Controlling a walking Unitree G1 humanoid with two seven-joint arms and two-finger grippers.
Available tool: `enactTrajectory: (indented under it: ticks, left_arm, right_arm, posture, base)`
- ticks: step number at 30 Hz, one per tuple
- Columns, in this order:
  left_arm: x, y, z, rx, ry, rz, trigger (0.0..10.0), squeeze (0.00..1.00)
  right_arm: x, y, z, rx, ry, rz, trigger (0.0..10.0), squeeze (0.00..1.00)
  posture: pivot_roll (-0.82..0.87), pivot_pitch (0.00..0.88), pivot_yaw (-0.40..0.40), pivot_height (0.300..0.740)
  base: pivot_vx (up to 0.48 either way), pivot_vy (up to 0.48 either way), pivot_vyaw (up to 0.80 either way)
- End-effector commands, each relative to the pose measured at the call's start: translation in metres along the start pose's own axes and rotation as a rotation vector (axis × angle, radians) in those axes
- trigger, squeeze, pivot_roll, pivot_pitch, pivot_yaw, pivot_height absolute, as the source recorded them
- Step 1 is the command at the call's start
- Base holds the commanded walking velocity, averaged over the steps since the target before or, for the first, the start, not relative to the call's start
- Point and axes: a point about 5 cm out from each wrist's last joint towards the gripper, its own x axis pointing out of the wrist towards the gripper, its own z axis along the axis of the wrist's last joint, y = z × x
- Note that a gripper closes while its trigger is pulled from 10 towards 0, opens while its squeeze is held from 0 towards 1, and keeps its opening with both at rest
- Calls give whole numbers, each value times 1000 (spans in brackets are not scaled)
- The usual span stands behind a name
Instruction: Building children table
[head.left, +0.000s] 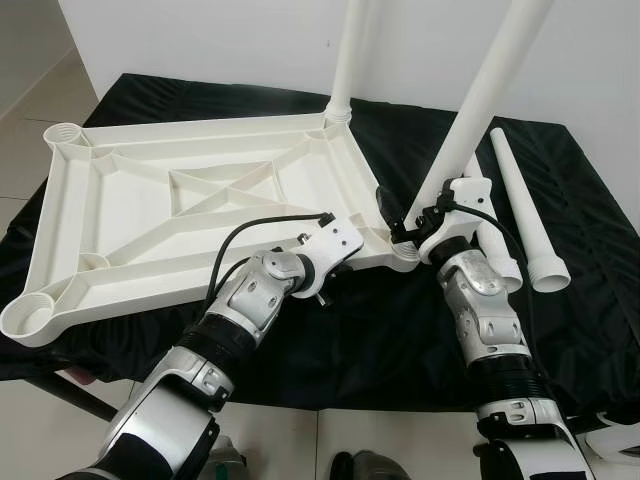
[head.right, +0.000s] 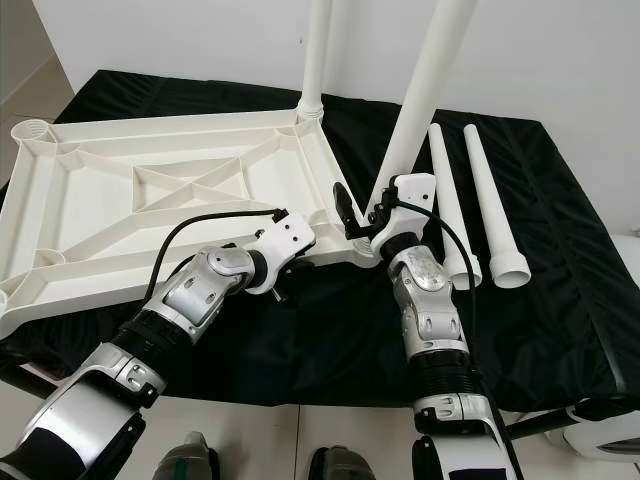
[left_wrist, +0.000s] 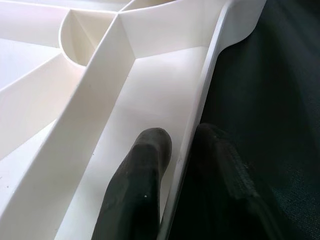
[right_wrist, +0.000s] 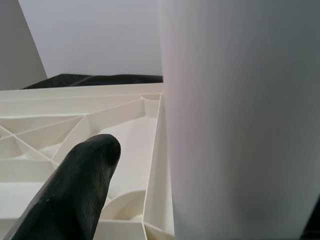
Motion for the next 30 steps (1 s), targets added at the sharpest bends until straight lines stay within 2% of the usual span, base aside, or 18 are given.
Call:
enactTrajectory:
  ticks: [1, 2, 4, 5, 11, 13, 20, 21, 23, 30]
  left_arm:
    - [3, -8, -11, 19, 42, -41, 4667, 0]
    - [2, -8, -11, 18, 38, -43, 0, 0]
    - [2, -8, -12, 19, 40, -41, 39, 0]
    - [2, -8, -14, 27, 53, -35, 10000, 0]
    - [1, -7, -16, 34, 68, -24, 10000, 0]
    - [-1, -6, -17, 35, 72, -20, 10000, 0]
    - [-2, -5, -17, 40, 72, -21, 10000, 0]
    - [-2, -5, -17, 40, 72, -21, 10000, 0]
    - [-3, -6, -17, 49, 70, -26, 10000, 0]
    - [-5, -8, -17, 63, 69, -35, 10000, 0]
  right_arm:
    - [-3, -2, -4, -14, 20, 4, 10000, 0]
    - [-4, -3, -5, -17, 23, 5, 10000, 0]
    - [-6, -3, -6, -18, 29, 11, 10000, 0]
    - [-8, -4, -7, -19, 36, 20, 10000, 0]
    - [-14, -6, -11, -20, 50, 45, 10000, 0]
    - [-22, -10, -14, -15, 61, 90, 10000, 0]
    - [-31, -24, -16, -6, 74, 184, 10000, 0]
    - [-31, -24, -16, -6, 74, 184, 10000, 0]
    - [-30, -35, -18, -15, 93, 202, 10000, 0]
    - [-25, -44, -22, -18, 118, 212, 10000, 0]
  posture:
    - [13, 15, -49, 740]
    - [13, 14, -49, 740]
    - [14, 13, -51, 740]
    - [16, 11, -53, 740]
    - [18, 9, -55, 740]
    - [19, 8, -54, 740]
    - [18, 4, -50, 740]
    - [18, 4, -50, 740]
    - [18, 3, -49, 740]
    - [26, 3, -49, 740]
  base:
    - [0, 0, 0]
    - [0, 0, 0]
    - [0, 0, 0]
    - [0, 0, 0]
    - [0, 0, 0]
    - [0, 0, 0]
    - [0, 0, 0]
    - [0, 0, 0]
    - [0, 0, 0]
    - [0, 0, 0]
